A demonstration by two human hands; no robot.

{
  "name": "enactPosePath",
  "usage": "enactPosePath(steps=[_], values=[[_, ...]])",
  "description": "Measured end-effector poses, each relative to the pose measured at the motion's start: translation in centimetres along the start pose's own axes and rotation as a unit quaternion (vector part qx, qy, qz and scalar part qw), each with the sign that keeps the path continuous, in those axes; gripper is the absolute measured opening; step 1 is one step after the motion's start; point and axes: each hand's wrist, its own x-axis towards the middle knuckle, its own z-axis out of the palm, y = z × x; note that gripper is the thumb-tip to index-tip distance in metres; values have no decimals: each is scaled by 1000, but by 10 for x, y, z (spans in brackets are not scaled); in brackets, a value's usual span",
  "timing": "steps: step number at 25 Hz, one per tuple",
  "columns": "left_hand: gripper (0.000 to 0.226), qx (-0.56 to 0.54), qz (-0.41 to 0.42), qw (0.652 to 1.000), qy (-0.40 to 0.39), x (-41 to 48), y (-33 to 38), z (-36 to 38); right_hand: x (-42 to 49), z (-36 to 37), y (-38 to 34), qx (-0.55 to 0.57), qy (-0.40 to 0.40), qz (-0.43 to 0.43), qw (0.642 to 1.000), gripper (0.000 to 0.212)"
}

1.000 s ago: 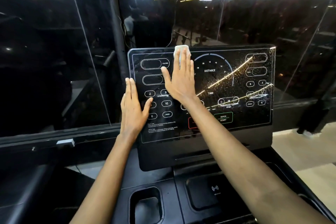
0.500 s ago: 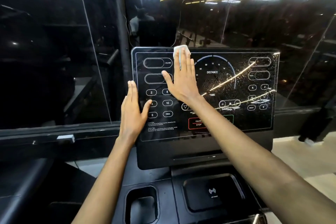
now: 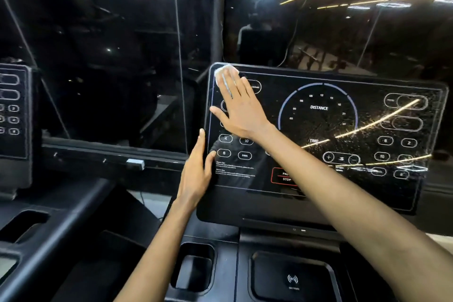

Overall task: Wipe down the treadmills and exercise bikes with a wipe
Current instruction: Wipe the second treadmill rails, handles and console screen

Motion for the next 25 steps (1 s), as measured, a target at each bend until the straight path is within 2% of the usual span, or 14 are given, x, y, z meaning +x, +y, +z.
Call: enactPosePath(steps=[2,5,8,11,16,21,25], values=[[63,6,-20,1000,5,-11,-6,4,-1,1,3,13,5,-22,1000,76],[60,-14,-76,997,20,-22,-18,11,12,-1,-3,28,19,7,999,76],[56,-20,-108,994,26,-32,-26,19,12,7,-16,9,-18,-77,997,76],[50,-34,-115,993,17,-40,-27,21,-9,13,-3,-12,-19,-156,987,72],[49,-46,-138,989,9,-54,-33,21,7,-4,3,29,17,-15,999,75],[48,-76,-175,982,9,-68,-32,18,-41,15,-7,-7,-45,-190,981,72],[47,-71,-179,981,15,-87,-39,24,-80,16,6,15,-15,-165,986,58]])
